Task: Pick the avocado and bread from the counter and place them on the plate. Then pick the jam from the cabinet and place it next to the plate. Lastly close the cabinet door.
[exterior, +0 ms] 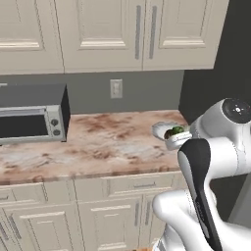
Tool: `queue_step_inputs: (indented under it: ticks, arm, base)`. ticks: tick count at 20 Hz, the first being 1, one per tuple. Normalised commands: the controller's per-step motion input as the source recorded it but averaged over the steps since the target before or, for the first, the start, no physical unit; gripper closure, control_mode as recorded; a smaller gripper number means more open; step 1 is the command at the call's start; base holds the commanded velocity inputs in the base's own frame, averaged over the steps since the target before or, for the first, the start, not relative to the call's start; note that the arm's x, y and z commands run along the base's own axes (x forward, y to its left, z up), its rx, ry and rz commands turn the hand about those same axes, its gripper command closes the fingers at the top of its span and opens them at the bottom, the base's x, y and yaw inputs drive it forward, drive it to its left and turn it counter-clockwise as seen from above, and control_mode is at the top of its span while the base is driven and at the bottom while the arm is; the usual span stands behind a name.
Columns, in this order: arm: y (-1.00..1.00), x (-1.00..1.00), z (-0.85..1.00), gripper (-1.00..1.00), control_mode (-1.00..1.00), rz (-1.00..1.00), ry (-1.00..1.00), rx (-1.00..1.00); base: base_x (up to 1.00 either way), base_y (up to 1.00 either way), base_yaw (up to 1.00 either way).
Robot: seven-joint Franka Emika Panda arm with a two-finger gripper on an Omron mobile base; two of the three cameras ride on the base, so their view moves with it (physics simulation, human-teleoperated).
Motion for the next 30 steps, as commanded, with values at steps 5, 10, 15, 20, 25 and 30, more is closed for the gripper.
queue_step_inputs:
  ticks: [5, 10, 15, 20, 25, 30]
  arm:
    - [0.00, 0.00, 0.00, -1.00, 1.00, 0.00, 0.00, 0.00]
    - [0.00, 0.00, 0.00, -1.00, 1.00, 0.00, 0.00, 0.00]
    - [0.00, 0.00, 0.00, -1.00, 1.00, 0.00, 0.00, 0.00]
    - [0.00, 0.00, 0.00, -1.00, 1.00, 0.00, 0.00, 0.00]
    - [0.00, 0.00, 0.00, -1.00, 1.00, 0.00, 0.00, 0.00]
    - [0.00, 0.00, 0.00, -1.00, 1.00, 0.00, 0.00, 0.00]
  base:
    - [-0.21, 0.00, 0.28]
    - [-0.16, 0.00, 0.30]
    - [-0.14, 0.00, 0.32]
    - [-0.09, 0.00, 0.34]
    - [-0.01, 0.00, 0.33]
    - [0.00, 0.00, 0.33]
